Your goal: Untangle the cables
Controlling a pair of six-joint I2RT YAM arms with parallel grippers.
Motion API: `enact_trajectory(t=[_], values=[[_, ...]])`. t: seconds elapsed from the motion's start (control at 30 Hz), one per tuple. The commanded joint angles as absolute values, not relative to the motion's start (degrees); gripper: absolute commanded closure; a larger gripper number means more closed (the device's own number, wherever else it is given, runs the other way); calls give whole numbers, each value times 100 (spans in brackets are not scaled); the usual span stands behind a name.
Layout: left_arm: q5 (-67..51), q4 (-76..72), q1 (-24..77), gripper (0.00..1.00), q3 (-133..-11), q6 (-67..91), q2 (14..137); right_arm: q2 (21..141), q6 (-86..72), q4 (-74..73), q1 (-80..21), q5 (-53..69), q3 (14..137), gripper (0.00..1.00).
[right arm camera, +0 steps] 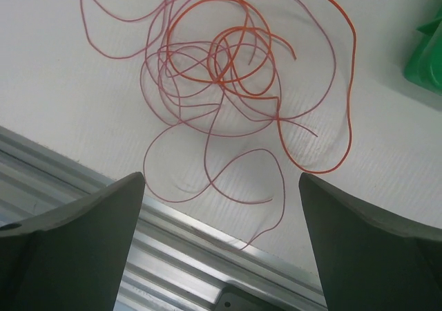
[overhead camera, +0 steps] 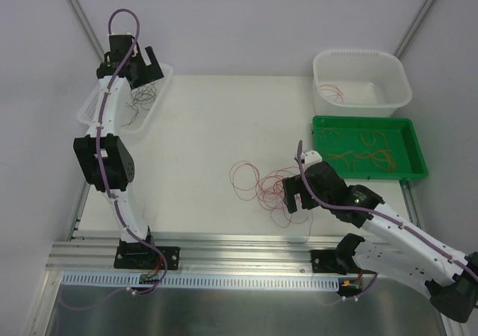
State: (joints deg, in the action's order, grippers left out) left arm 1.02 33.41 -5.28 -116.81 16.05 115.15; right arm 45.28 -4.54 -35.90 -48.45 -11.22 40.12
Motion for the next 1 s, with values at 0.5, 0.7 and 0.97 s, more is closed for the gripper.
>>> enact_trajectory(t=[0.5,0.7,0.97], values=[[-475,3208,2952,1,-6391,1354,7551,5967,-509,-2137,-3841,299,3885,34],[-343,3208,3032,1,-5915,1266,7549,6793,-931,-1591,-4253,89,3875,34],[156,3252,3032,1,-5889,1063,7515,8410,-967,-1265,-4719,-342,4604,47]])
